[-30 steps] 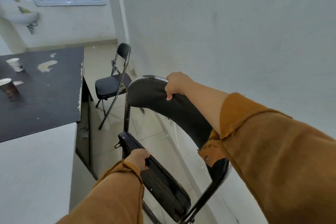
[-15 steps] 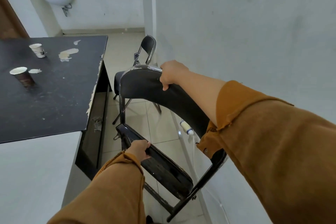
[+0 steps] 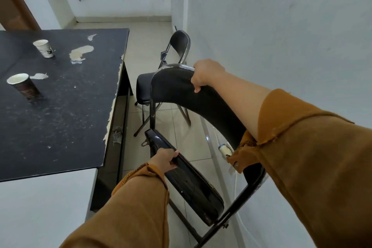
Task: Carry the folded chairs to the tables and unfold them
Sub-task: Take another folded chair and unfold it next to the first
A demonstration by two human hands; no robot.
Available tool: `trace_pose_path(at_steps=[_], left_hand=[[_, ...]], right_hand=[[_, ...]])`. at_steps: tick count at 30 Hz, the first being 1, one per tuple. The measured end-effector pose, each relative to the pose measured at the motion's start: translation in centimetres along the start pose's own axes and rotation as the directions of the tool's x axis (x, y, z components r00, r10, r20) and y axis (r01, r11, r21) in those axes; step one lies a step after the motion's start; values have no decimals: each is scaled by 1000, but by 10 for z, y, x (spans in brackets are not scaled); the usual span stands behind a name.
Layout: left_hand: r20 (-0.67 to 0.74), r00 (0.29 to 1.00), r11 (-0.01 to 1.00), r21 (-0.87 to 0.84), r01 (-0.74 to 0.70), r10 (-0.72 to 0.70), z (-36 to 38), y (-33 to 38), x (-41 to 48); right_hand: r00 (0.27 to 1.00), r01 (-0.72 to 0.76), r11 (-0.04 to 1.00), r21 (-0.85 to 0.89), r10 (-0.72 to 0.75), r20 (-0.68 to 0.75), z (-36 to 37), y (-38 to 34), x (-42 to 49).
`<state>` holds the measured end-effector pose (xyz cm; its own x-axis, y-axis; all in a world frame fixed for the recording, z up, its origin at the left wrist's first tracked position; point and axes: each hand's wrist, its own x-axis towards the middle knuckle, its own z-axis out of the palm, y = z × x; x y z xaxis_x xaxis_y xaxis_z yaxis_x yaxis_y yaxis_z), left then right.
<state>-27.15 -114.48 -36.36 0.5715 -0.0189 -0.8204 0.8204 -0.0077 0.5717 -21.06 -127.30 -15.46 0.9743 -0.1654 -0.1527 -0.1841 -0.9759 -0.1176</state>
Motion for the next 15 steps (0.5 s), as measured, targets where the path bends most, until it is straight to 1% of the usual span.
trace_pose_path(at_steps=[4,7,15], left_hand=[[49,999,1000,-8,-5,5,4,4,6],[50,999,1000,-25,-5,6,7,0,4],[-48,998,995,-95,-42,37,23,-32,-14]], right_hand=[[1000,-20,1000,-11,20,-1,0,7,12],[1000,-13,1000,-14,13,4,0,10,12],[998,53,999,-7,-53,-18,6,30,-9]])
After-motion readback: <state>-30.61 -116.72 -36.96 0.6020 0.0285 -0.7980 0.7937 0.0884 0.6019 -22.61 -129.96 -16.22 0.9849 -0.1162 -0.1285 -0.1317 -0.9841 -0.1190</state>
